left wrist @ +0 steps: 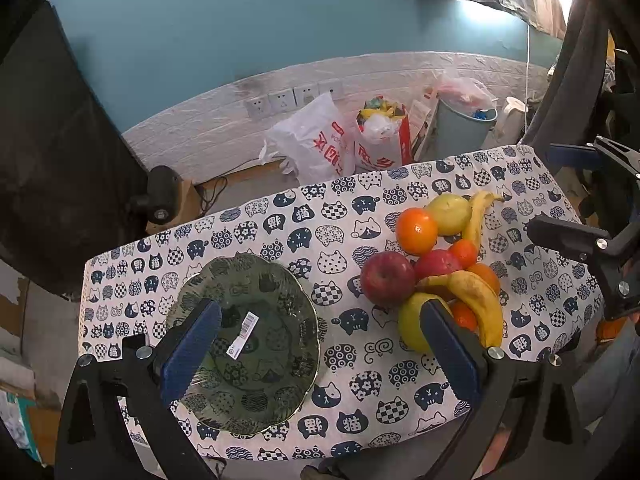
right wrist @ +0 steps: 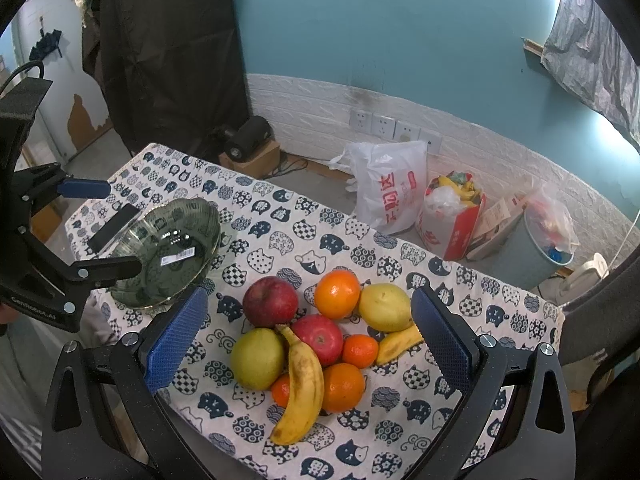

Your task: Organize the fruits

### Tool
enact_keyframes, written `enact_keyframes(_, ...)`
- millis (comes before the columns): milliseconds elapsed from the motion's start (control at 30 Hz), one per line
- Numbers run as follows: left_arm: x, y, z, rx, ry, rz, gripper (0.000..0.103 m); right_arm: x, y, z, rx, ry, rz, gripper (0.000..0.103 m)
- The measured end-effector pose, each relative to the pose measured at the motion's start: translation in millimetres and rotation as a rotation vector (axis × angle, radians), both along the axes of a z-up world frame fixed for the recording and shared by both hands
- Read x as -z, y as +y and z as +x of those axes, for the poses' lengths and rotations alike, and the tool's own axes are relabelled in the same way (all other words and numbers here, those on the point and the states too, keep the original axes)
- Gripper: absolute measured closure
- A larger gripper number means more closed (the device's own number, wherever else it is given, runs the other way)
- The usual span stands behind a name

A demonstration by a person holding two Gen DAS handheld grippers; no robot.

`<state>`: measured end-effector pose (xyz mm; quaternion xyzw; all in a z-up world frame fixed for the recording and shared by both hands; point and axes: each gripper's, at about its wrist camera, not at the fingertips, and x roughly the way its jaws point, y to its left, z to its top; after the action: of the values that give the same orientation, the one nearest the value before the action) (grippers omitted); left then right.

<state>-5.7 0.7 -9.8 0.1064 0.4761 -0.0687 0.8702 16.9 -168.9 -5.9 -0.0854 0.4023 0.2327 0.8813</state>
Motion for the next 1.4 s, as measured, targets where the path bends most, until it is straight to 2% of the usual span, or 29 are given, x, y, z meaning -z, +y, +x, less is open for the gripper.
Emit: enact_keyframes(1400,2.6,-3.8,-0.7,0.007,0.011,0.004,0.002,3.0,-3.2,1.5,0.003,0.02,-0.005,0.003)
